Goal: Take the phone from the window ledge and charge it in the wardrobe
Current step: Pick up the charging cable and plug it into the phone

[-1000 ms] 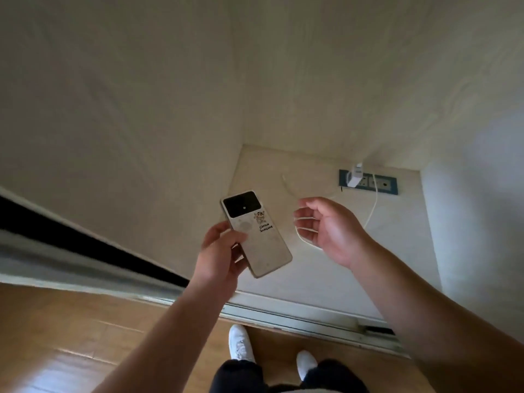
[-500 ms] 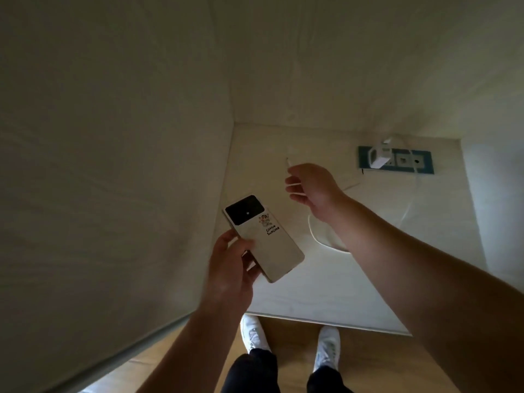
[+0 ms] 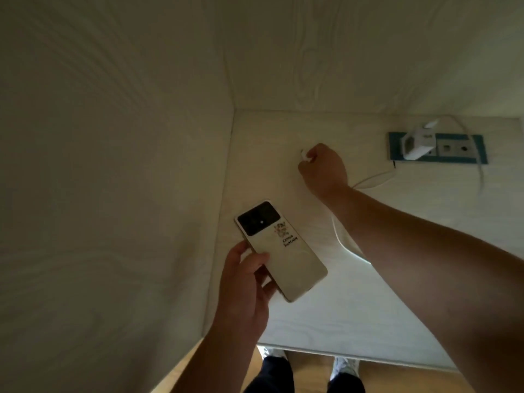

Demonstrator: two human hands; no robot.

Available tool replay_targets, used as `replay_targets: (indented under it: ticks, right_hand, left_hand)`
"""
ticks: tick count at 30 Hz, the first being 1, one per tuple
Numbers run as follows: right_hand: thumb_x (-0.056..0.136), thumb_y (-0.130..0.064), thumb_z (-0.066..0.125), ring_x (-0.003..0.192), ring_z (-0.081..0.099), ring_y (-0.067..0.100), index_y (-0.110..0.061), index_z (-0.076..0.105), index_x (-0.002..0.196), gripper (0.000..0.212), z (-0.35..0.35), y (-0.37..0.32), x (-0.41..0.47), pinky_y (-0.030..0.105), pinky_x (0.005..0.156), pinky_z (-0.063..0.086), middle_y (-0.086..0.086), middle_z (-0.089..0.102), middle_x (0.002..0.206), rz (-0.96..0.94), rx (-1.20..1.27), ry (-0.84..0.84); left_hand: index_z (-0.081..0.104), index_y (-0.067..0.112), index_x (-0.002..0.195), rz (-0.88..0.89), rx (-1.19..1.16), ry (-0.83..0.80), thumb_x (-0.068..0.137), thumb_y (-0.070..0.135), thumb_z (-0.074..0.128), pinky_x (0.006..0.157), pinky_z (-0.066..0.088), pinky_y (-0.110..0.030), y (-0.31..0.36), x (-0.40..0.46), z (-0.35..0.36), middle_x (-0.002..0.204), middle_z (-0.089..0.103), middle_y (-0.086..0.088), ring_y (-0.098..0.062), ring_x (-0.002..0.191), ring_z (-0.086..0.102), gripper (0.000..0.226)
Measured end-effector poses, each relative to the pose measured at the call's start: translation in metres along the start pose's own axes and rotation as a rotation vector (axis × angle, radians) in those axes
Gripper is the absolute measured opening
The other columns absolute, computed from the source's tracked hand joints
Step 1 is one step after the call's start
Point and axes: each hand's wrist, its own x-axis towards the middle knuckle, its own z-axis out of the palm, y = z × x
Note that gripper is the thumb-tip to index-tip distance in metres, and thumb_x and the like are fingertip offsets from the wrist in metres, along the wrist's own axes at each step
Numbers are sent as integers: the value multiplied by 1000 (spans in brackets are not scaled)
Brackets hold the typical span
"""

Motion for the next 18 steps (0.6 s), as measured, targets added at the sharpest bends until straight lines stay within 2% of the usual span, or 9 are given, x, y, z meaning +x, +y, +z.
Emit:
replay_targets:
  ticks: [11, 14, 18]
  right_hand:
    - [85, -18, 50, 97, 59, 32, -14, 61, 105, 23, 14, -5, 12, 34, 72, 43, 11, 61, 109, 42, -206, -10]
    - [84, -17, 50, 89, 58, 28, -16, 60, 100, 19, 12, -6, 6, 32, 69, 40, 10, 63, 106, 38, -149, -32]
    - [81, -18, 54, 79, 56, 23, -20, 58, 92, 12, 1, -9, -13, 28, 63, 37, 4, 63, 91, 9, -43, -46]
  left_hand:
    - [59, 15, 119, -10, 7, 0, 60, 6, 70, 60, 57, -39, -1, 7, -1, 105, 75, -14, -27, 88, 74, 60]
    - [59, 16, 117, 8, -6, 0, 60, 6, 69, 59, 57, -39, 3, 6, 0, 104, 75, -14, -26, 86, 74, 59]
    - [61, 16, 113, 27, -24, 4, 59, 5, 69, 60, 57, -39, 10, -1, 3, 103, 76, -13, -24, 83, 74, 55]
